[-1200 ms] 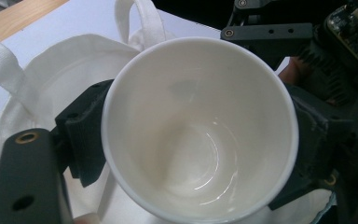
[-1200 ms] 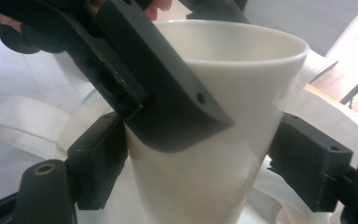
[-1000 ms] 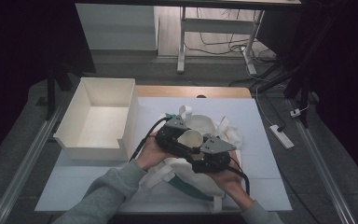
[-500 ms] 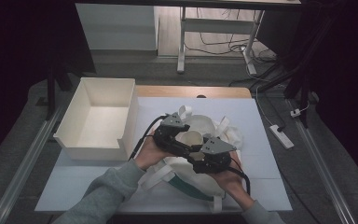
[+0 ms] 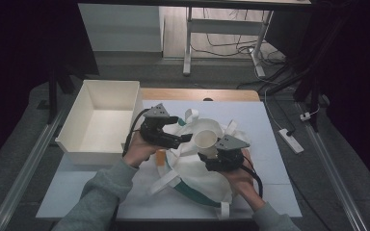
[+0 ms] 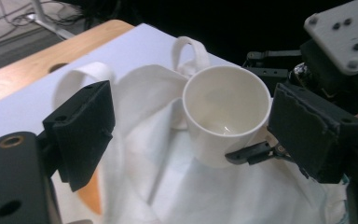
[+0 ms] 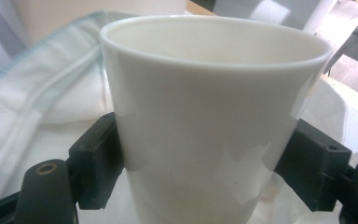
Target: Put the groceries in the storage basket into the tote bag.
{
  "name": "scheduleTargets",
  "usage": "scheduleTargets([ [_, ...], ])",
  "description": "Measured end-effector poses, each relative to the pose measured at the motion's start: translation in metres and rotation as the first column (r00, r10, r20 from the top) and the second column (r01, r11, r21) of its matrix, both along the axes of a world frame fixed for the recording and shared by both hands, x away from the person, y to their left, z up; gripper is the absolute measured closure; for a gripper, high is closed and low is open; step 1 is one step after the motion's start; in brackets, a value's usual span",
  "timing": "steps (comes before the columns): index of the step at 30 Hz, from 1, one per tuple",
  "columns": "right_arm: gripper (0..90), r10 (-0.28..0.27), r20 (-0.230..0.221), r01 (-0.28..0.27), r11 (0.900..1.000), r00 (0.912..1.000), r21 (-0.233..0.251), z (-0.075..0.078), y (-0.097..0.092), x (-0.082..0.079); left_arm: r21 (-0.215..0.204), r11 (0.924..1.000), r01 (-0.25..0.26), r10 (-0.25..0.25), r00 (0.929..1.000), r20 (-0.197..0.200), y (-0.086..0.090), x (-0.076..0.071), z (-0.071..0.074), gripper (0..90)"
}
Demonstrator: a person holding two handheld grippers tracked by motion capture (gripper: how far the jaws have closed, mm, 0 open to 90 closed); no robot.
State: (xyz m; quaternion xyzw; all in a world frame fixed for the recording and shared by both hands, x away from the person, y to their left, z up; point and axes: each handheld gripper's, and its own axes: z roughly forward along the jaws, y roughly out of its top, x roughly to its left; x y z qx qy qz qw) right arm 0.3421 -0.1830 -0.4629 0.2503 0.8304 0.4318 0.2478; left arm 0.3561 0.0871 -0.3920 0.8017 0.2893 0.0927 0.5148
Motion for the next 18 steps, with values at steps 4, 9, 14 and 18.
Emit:
scheduleTargets([
  [4,21.9,-0.011,-0.014,0.01,0.9999,0.9998,-0.011,-0.007,-0.001,0.01,-0.009,0.9998,-0.019,0.019,0.9998,0.001,0.01,0.001,0.003,15.6],
  [9,21.9,-0.013,-0.02,0.013,0.9998,0.9997,-0.017,-0.014,0.0,0.019,-0.016,0.9987,-0.048,0.048,0.9988,0.005,0.022,0.003,0.007,15.8],
  [14,21.9,-0.024,-0.022,0.023,0.9995,0.9995,-0.02,-0.019,0.0,0.023,-0.023,0.9974,-0.069,0.069,0.9976,0.004,0.031,0.004,0.008,16.2],
  [18,21.9,-0.029,-0.027,0.028,0.9994,0.9992,-0.019,-0.022,-0.002,0.026,-0.024,0.9968,-0.076,0.076,0.9971,0.001,0.035,0.005,0.008,16.3],
])
